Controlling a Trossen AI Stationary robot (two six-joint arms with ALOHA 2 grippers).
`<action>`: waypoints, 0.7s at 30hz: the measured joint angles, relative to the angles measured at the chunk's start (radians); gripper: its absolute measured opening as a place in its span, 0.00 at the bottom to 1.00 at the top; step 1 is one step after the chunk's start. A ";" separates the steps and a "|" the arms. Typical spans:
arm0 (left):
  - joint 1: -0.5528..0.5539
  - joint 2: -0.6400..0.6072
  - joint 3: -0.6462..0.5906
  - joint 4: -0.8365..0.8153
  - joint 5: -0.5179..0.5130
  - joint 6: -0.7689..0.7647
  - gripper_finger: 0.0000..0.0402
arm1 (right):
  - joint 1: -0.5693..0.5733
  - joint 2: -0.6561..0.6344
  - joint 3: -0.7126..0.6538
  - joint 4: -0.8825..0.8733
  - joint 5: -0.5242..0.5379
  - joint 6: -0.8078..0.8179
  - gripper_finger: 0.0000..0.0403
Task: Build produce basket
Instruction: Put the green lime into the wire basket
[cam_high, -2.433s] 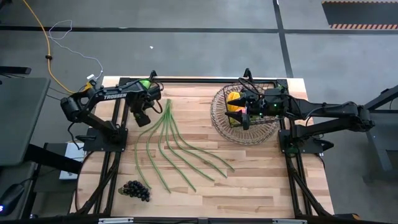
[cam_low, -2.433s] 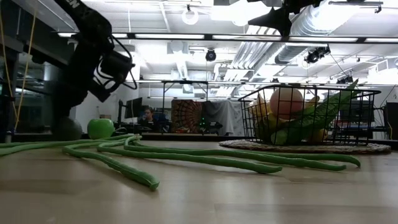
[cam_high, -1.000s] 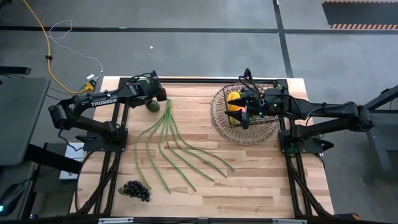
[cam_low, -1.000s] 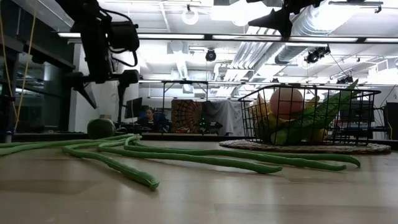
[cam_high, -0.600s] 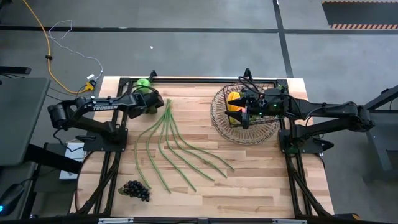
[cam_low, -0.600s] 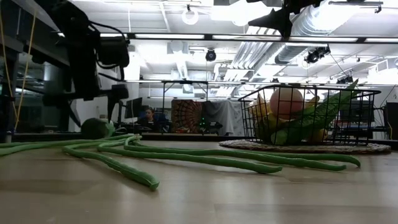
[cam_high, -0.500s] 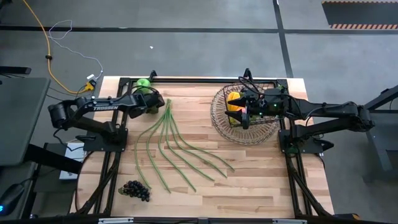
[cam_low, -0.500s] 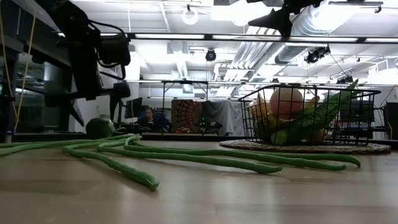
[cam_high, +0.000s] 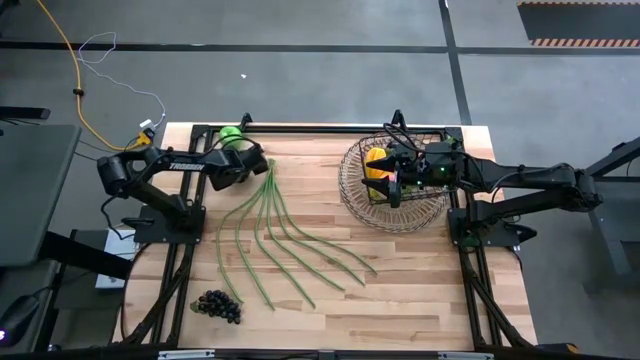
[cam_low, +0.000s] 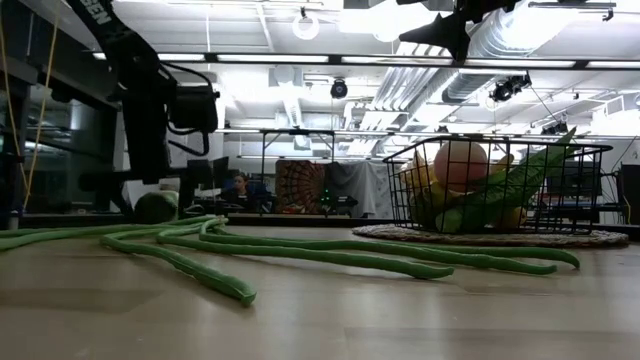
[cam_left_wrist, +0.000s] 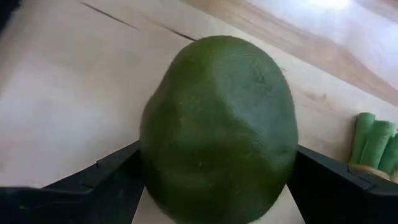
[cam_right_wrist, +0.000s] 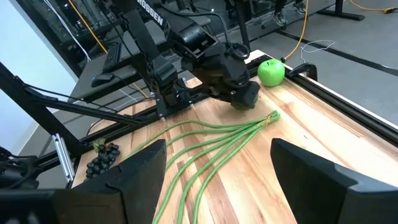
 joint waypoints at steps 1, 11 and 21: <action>0.001 0.003 0.000 0.011 0.007 0.017 0.83 | 0.000 0.000 0.000 0.000 0.000 0.001 0.69; 0.065 -0.060 0.000 0.025 0.014 0.257 0.73 | 0.001 0.000 0.000 0.000 0.037 0.001 0.69; 0.067 -0.265 -0.001 0.158 0.301 0.699 0.72 | 0.001 0.000 0.000 -0.027 0.042 0.043 0.69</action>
